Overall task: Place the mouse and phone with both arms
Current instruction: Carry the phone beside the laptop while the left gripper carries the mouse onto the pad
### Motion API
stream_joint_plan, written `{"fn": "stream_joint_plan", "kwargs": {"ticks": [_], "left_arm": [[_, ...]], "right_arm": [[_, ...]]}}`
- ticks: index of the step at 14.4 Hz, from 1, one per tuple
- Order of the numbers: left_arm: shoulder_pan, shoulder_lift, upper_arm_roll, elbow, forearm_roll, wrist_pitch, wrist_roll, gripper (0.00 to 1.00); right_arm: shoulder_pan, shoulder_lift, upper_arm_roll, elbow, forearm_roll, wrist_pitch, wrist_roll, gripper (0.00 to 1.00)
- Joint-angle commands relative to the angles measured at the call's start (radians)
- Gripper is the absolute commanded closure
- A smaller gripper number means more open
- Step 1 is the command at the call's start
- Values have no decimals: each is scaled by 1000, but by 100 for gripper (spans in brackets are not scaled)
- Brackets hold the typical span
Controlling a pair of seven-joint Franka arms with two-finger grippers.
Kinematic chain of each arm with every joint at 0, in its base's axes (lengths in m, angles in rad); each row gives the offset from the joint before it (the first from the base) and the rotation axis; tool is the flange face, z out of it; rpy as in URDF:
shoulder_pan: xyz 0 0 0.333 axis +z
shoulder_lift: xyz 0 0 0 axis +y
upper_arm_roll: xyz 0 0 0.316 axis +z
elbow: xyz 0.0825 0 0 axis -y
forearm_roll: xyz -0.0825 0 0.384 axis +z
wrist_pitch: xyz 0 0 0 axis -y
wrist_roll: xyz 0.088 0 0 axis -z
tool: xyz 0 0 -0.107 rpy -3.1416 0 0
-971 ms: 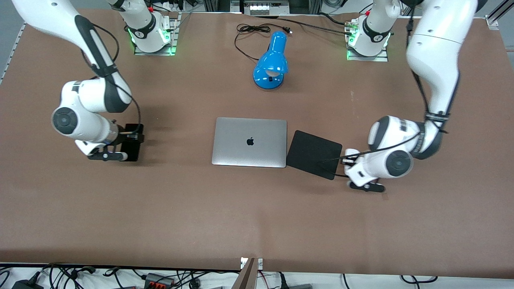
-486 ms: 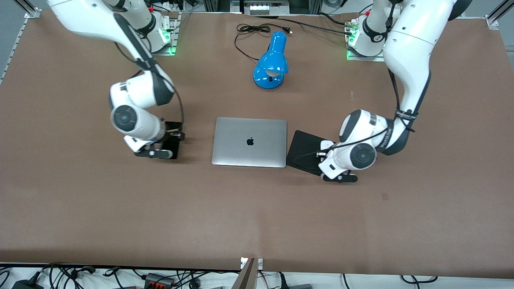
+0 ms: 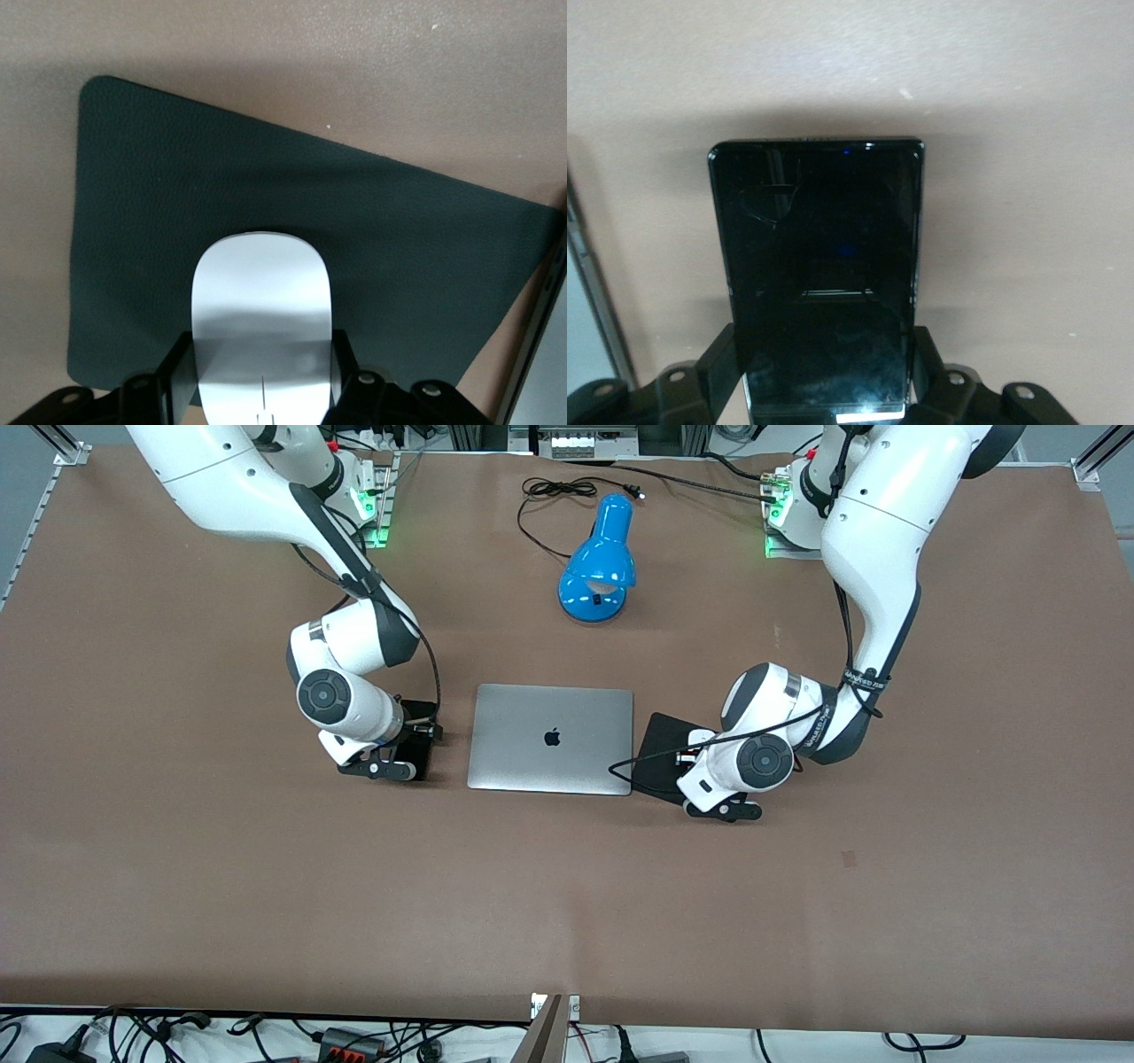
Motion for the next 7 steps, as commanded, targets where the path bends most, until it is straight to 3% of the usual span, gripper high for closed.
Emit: {"fn": "stream_joint_plan", "kwargs": {"ticks": [1, 2, 5, 7], "left_arm": [[1, -5, 7, 0, -6, 2, -6, 9], [5, -7, 7, 0, -6, -1, -4, 0], [28, -53, 18, 13, -6, -30, -3, 0], [105, -119, 19, 14, -3, -139, 13, 0]], "right_arm": [[15, 20, 3, 32, 23, -2, 22, 73], [15, 26, 3, 36, 23, -2, 21, 72], [43, 37, 3, 52, 23, -5, 22, 72], [57, 40, 1, 53, 21, -3, 22, 71]]}}
